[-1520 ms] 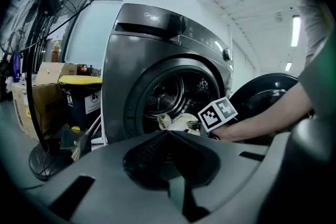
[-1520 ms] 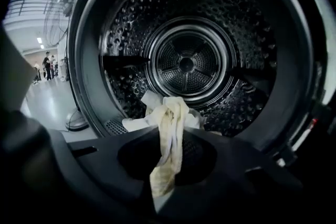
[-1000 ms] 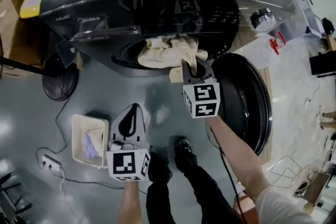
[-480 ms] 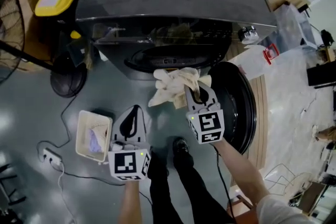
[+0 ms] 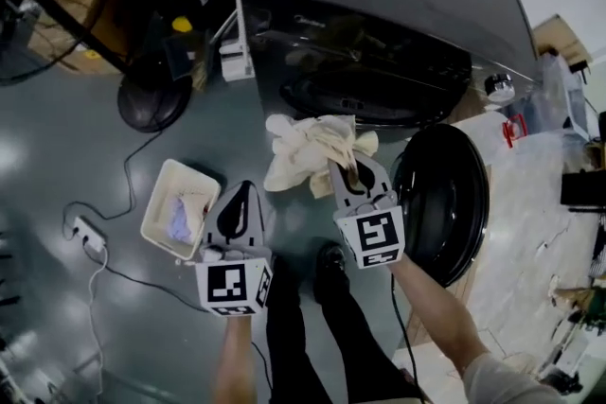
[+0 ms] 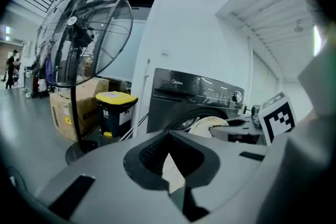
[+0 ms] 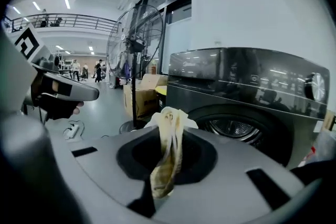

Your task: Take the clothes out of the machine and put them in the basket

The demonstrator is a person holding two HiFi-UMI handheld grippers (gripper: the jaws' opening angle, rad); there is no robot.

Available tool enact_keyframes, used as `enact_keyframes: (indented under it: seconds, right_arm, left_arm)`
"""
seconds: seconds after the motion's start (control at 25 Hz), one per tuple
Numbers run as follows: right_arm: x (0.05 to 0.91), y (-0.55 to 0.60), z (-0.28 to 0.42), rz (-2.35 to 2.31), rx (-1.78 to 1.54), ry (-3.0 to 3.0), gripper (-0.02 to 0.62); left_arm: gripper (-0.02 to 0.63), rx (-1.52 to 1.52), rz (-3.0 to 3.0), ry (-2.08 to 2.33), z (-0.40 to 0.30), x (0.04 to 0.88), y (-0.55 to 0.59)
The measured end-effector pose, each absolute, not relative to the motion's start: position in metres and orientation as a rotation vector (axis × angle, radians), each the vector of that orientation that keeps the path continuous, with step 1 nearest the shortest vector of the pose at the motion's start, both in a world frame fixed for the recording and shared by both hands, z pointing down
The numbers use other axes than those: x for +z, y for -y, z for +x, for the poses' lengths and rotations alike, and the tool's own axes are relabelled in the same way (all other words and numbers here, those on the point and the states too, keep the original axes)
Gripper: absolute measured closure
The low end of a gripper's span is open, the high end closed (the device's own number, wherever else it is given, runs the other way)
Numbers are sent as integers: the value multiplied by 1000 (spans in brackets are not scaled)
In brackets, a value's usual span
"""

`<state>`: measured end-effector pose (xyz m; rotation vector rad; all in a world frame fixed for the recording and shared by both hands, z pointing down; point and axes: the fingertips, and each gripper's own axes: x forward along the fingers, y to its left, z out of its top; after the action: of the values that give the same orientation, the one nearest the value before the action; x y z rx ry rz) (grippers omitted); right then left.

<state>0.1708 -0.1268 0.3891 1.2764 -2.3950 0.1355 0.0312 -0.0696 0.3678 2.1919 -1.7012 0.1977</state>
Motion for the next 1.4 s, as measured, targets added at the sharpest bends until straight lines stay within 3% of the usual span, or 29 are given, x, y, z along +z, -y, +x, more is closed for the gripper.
enact_keyframes:
  seconds: [0.8,1.4]
  right_arm:
    - [436,-12,-189,464,47,2629,543]
    - [610,-51,-294,304,64,2477,543]
  left_arm:
    - [588,98,1536,2246,-273,402,-128]
    - [588,90,1317,2302,-361,502,-207]
